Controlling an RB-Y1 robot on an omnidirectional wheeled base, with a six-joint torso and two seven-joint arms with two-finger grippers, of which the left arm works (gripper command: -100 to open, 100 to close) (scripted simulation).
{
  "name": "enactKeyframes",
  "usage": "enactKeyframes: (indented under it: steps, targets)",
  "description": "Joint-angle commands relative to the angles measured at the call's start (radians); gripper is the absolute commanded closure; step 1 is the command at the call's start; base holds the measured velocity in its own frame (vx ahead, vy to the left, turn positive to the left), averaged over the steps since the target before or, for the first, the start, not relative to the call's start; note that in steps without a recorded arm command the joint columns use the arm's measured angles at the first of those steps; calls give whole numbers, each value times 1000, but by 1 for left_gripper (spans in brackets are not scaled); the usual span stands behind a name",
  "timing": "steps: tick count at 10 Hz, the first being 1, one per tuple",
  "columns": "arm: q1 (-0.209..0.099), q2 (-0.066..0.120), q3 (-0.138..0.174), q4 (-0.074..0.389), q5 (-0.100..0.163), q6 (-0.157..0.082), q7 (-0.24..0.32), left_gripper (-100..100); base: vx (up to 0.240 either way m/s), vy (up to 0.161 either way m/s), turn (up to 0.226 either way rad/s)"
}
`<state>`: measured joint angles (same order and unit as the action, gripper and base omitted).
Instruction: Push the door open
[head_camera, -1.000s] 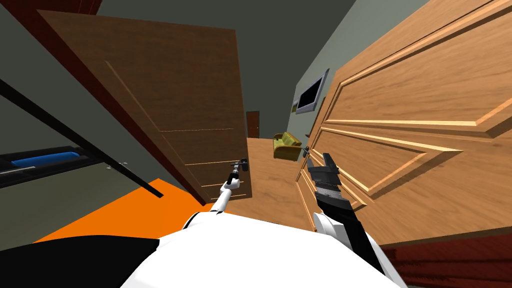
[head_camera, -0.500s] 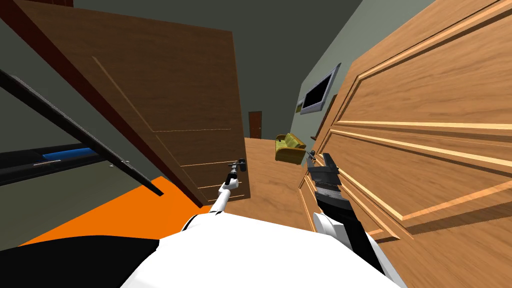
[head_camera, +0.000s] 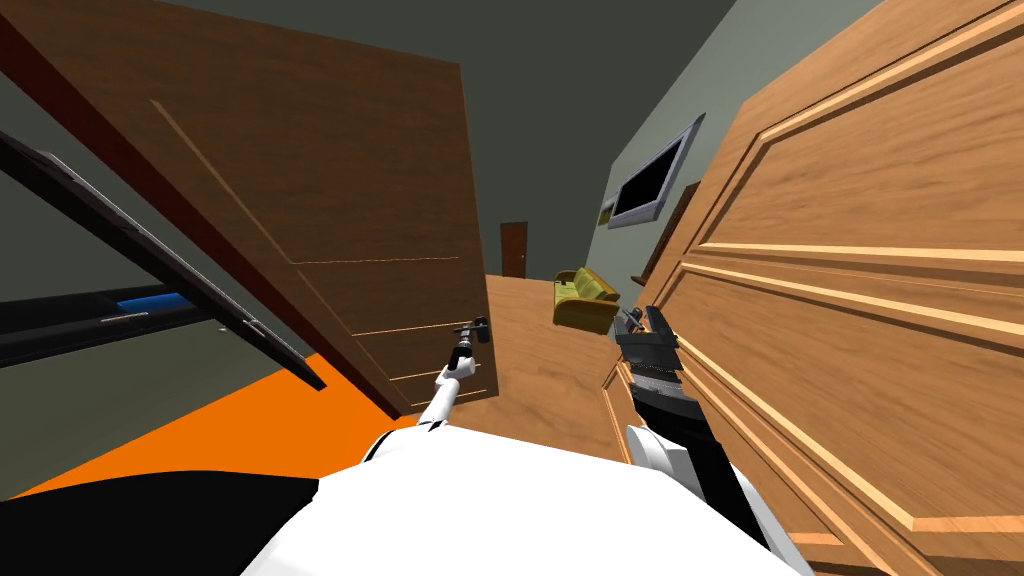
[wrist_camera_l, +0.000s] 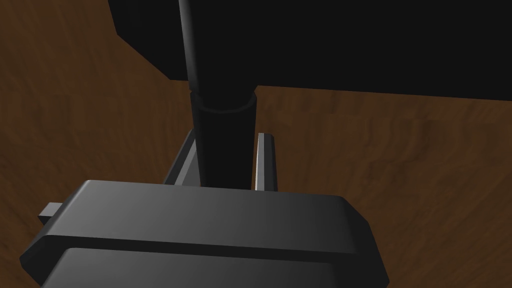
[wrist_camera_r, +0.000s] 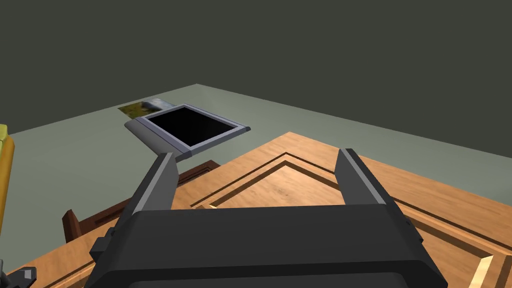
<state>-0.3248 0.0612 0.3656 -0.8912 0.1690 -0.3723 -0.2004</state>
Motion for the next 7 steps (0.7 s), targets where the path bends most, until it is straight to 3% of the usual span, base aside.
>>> enactKeyframes:
  steps: [1,7]
  targets:
    - [-5,6,1,10,-1,-4,3,100,99,-32,89]
    - [-30,30,6,59,-9,-22,21,100,191,-26,114]
